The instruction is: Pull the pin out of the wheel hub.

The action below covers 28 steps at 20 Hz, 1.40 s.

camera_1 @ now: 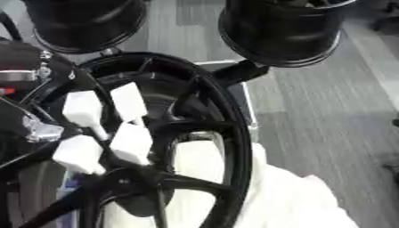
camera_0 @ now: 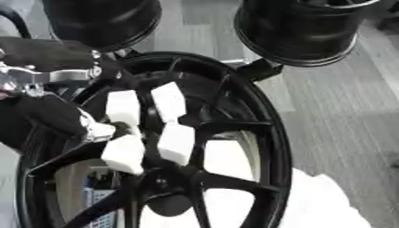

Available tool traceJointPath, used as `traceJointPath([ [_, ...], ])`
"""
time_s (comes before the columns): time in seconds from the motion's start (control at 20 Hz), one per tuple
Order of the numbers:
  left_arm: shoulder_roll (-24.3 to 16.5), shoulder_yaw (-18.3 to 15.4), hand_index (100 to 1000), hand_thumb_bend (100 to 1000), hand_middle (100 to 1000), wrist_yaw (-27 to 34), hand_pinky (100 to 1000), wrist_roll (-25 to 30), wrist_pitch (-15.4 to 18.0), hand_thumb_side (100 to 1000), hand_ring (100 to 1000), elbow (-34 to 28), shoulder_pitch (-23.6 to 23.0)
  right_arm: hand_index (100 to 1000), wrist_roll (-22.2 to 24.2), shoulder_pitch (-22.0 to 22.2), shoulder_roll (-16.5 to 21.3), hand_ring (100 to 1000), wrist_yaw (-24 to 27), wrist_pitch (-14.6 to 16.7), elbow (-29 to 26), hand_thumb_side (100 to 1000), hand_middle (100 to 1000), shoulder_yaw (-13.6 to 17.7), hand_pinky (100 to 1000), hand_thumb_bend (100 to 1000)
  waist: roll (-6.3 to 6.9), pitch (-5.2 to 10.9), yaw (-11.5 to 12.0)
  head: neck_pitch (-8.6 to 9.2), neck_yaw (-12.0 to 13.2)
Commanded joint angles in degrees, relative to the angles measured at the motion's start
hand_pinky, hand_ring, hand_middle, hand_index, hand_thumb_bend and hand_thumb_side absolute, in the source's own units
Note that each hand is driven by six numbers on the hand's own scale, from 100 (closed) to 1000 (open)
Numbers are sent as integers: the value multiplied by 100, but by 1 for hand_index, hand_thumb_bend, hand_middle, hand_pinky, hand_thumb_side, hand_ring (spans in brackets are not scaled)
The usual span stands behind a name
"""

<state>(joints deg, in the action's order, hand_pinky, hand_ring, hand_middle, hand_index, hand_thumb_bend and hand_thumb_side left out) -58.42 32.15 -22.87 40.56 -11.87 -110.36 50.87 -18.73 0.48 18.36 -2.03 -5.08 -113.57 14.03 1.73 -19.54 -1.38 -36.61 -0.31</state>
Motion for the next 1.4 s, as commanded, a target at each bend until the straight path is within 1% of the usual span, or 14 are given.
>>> traceJointPath([
  [0.05, -100, -142, 919, 275, 726, -64, 868, -84, -65, 687, 858, 66, 39, 689, 9, -40, 50, 589, 22, -4, -103, 608, 528, 4, 752, 100, -14, 78, -6, 103, 9],
  [0.15, -87, -150, 911, 257, 713, -67, 862, -116, -104, 667, 852, 116, 34, 689, 11, -44, 40, 589, 19, -8, -103, 609, 529, 2, 752, 100, -16, 65, -6, 117, 8],
  [0.35, -64, -157, 897, 224, 689, -53, 849, -147, -150, 655, 840, 189, 23, 689, 15, -53, 20, 589, 15, -16, -103, 610, 529, -3, 752, 100, -24, 37, -10, 145, 7],
  [0.5, -51, -152, 895, 226, 687, -48, 846, -132, -148, 641, 837, 221, 22, 689, 15, -61, 1, 590, 15, -21, -103, 611, 529, -6, 752, 100, -27, 16, -16, 164, 11],
  [0.6, -44, -148, 894, 231, 691, -43, 846, -94, -125, 650, 836, 233, 21, 689, 14, -65, -10, 590, 14, -25, -103, 612, 529, -6, 752, 100, -27, 2, -17, 174, 11],
  [0.85, -35, -140, 888, 261, 708, 33, 852, 55, 1, 706, 841, 209, 17, 688, 2, -78, -34, 590, 10, -49, -103, 613, 529, -5, 752, 100, -23, -22, -15, 183, 7],
  [1.1, -12, -160, 881, 256, 708, 140, 852, 90, 106, 698, 836, 169, 33, 687, -27, -82, -58, 590, 23, -97, -103, 614, 528, -4, 751, 100, -21, -21, -16, 199, 8],
  [1.25, 4, -165, 869, 241, 678, 220, 840, 23, 121, 676, 814, 172, 48, 687, -32, -77, -58, 590, 23, -100, -103, 613, 528, -5, 752, 100, -23, -15, -19, 204, 8],
  [1.3, 12, -166, 860, 228, 641, 240, 828, -14, 116, 649, 788, 173, 53, 687, -33, -75, -60, 590, 23, -103, -103, 614, 528, -5, 751, 100, -23, -13, -19, 205, 8],
  [1.4, 28, -153, 852, 222, 597, 279, 818, -85, 110, 628, 760, 173, 65, 687, -32, -74, -62, 590, 27, -110, -103, 615, 528, -7, 751, 100, -22, -11, -18, 207, 9],
])
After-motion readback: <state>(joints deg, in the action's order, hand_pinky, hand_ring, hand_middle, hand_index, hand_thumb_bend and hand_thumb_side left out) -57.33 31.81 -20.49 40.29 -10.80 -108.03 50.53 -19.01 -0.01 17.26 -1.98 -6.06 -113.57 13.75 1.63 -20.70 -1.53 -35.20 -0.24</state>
